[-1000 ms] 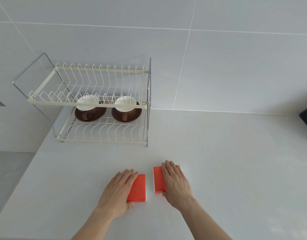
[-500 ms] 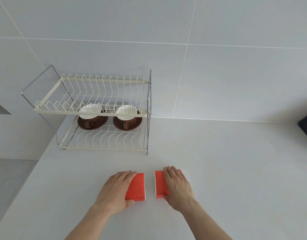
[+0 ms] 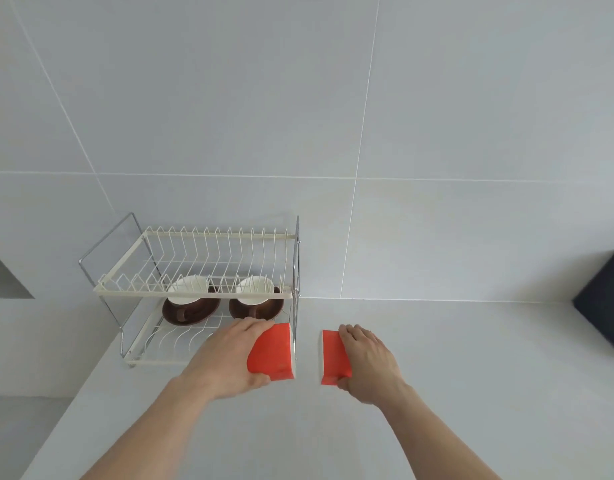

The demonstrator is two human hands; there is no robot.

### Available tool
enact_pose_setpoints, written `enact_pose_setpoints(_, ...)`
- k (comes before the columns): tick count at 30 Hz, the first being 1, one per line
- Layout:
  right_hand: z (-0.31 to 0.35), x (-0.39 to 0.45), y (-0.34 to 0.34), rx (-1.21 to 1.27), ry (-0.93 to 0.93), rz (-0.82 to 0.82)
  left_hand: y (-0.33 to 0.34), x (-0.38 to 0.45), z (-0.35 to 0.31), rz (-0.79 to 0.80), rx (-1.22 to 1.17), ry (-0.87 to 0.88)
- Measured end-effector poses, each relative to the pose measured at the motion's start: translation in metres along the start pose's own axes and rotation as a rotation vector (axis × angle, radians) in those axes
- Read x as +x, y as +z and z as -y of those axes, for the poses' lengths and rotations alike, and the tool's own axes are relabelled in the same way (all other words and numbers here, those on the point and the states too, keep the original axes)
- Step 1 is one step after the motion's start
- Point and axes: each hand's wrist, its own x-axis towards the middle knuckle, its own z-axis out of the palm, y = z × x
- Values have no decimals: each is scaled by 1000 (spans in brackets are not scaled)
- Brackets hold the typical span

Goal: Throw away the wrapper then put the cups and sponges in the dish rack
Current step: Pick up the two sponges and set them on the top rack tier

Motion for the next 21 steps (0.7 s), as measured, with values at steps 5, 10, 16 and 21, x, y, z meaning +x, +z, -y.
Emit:
enact_pose_setpoints(5, 3, 26, -59, -5, 18, -46, -62, 24, -2, -71, 49, 42)
enact_pose_setpoints(10, 13, 52, -120, -28, 19, -118, -122, 43, 2, -137, 83, 43)
enact_pose_setpoints(16, 38, 81, -184, -61, 7, -193, -192, 63, 18, -220, 133, 60)
enact_pose_setpoints(21, 69, 109, -219, -84, -12, -224, -237, 78, 47, -267, 164, 70)
